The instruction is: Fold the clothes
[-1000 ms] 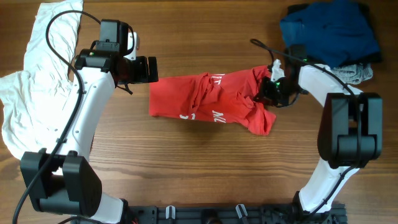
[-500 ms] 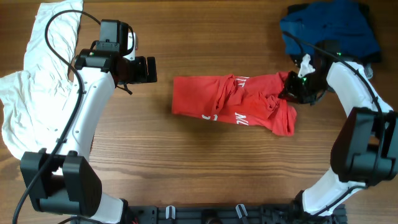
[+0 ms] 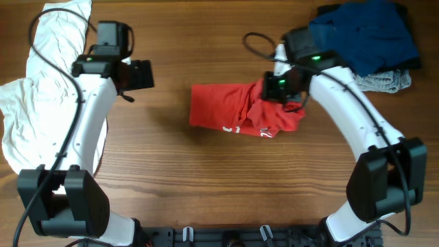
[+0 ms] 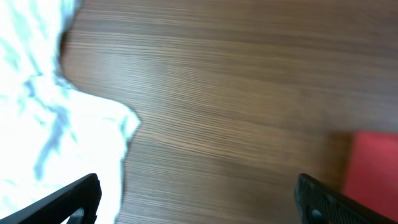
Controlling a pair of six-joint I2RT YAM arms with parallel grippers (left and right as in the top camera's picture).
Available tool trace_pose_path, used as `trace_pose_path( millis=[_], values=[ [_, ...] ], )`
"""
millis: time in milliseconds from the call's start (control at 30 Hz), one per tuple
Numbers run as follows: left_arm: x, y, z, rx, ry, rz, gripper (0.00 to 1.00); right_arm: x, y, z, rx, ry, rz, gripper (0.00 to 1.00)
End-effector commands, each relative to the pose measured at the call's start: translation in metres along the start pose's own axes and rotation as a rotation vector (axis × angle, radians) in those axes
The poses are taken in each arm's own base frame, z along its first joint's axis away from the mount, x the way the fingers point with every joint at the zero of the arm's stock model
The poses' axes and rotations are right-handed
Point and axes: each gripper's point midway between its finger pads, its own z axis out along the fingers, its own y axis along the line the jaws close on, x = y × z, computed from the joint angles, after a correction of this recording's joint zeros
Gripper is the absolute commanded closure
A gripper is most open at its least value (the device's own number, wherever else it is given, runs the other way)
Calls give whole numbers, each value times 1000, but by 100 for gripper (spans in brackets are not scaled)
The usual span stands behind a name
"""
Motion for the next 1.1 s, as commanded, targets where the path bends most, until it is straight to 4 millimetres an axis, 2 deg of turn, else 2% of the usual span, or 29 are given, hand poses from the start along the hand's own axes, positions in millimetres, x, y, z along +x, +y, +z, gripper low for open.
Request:
trace_pose_path(
  millis=[0,200,300,467,667,700,733,867,967,1067],
  values=[
    [-9,29,1,-41,-22,-68,0,-10,39,-4,-38,-83,-6,96],
    [-13,33,3,32,-24,-113,0,-19,85,9,-114,-157,-52,95],
    [-14,33,3,32,-27,-113,0,-21,98,14,-139,-174,-62,96],
    [-15,33,3,33,-30,-113,0,-9,121,37,-167,-143,-101,95],
    [-16,32,4,37,-35,-114,0,5,147,53,-215,-120,-164,95],
    [-16,32,4,37,-35,-114,0,6,152,54,-226,-123,-181,91],
    [-16,32,4,37,-34,-114,0,8,158,56,-237,-126,-205,82],
    [-16,32,4,37,-34,-114,0,24,180,59,-291,-109,-330,37],
    [-16,32,4,37,-34,-114,0,33,181,58,-274,-88,-404,26],
    [-16,32,4,37,-34,-114,0,30,173,45,-211,-64,-424,18]
  ],
)
